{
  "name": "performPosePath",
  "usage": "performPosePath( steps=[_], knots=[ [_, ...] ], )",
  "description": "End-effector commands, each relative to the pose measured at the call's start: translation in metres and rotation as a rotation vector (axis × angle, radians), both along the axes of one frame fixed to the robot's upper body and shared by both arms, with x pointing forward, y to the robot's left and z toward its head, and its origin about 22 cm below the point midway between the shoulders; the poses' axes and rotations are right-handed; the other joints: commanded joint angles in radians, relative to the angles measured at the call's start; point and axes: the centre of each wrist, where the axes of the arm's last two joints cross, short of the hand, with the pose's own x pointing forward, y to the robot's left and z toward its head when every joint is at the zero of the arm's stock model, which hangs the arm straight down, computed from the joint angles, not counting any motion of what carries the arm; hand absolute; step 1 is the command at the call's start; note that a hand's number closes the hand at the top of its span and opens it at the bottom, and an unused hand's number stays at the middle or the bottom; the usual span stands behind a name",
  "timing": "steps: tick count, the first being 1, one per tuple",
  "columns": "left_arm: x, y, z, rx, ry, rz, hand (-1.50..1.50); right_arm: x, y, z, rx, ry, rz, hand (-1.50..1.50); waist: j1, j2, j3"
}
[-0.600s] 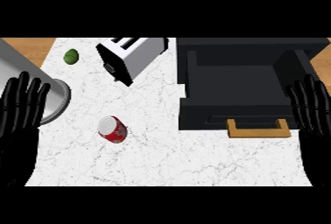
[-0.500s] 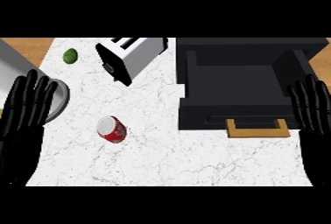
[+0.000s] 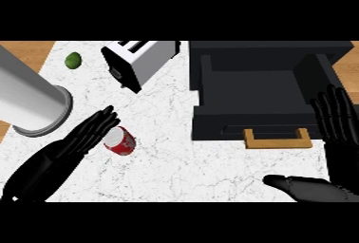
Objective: Pick up the can, place it into the drawer and close the drawer
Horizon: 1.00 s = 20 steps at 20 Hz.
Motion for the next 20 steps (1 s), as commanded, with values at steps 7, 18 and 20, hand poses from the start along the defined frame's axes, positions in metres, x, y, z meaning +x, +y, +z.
performPosePath(
  steps=[7,18,20],
  knots=[
    [0.006,0.046,0.004,0.051,0.090,-0.083,-1.50,-0.024,0.001,-0.010,0.013,0.062,-0.042,-1.50,0.009,-0.004,0.000],
    [0.024,0.057,-0.016,0.042,0.159,-0.009,-1.50,-0.023,-0.047,-0.015,-0.006,0.074,-0.049,-1.50,0.007,-0.003,0.000],
    [0.031,0.051,0.000,0.075,0.141,-0.002,-1.50,-0.032,-0.035,-0.039,0.010,0.077,-0.021,-1.50,0.006,-0.003,0.000]
  ],
)
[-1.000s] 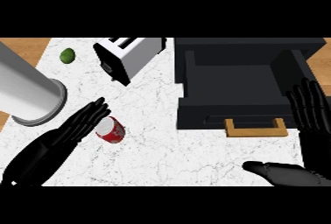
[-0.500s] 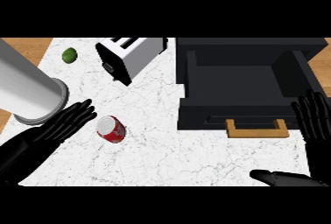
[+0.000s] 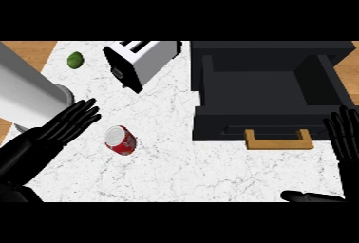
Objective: Pick up the can, place it into the drawer and close the drawer
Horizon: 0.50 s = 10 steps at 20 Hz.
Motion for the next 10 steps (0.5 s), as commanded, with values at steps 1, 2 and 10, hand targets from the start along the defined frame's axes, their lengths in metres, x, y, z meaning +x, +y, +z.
performPosePath(
  steps=[1,2,10],
  knots=[
    [0.016,-0.002,0.000,-0.001,0.019,0.018,-1.50,0.000,0.009,0.010,-0.004,-0.007,0.003,-1.50,0.000,0.000,0.000],
    [0.017,-0.006,-0.024,0.012,0.000,-0.001,-1.50,-0.022,-0.015,0.010,-0.033,0.008,0.022,-1.50,-0.006,0.000,0.000],
    [0.030,-0.016,-0.054,0.009,0.026,0.014,-1.50,-0.006,-0.005,0.012,-0.010,0.005,-0.006,-1.50,-0.002,0.001,0.000]
  ],
)
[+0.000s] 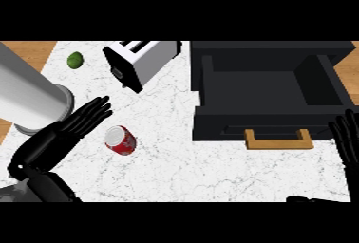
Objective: Pick up the can, place it into the drawer and close the drawer
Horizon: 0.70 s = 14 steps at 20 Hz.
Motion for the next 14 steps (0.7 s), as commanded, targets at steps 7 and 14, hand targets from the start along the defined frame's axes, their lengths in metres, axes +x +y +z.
performPosePath(
  steps=[7,14],
  knots=[
    [0.015,-0.010,-0.045,0.002,0.019,0.010,-1.50,-0.007,-0.013,-0.003,0.009,-0.009,-0.008,-1.50,-0.001,0.000,0.000],
    [0.026,-0.001,-0.079,0.029,0.040,0.053,-1.50,-0.002,-0.028,-0.011,-0.012,-0.007,-0.002,-1.50,-0.001,0.001,0.000]
  ],
)
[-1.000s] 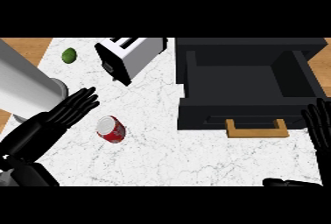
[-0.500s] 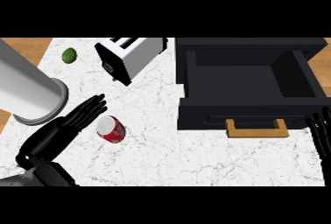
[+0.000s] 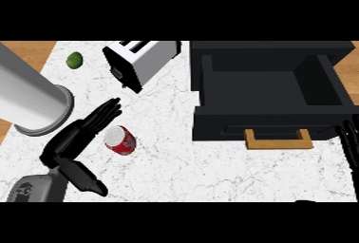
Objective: Pick up the can, place it into the drawer and close the drawer
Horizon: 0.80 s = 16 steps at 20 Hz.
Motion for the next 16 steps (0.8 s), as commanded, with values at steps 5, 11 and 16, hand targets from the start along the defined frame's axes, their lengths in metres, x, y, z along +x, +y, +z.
performPosePath(
  steps=[5,11,16],
  knots=[
    [0.009,0.018,-0.022,0.024,-0.003,0.019,-1.50,-0.006,0.007,0.001,0.007,-0.010,0.000,-1.50,0.000,0.000,0.000],
    [0.008,0.035,-0.063,0.039,-0.002,0.040,-1.50,-0.002,-0.005,-0.004,0.017,-0.009,0.009,-1.50,-0.002,0.000,0.000],
    [0.022,0.055,-0.067,0.041,0.006,0.055,-1.50,-0.006,0.002,0.001,-0.004,-0.009,0.003,-1.50,-0.002,0.001,0.000]
  ],
)
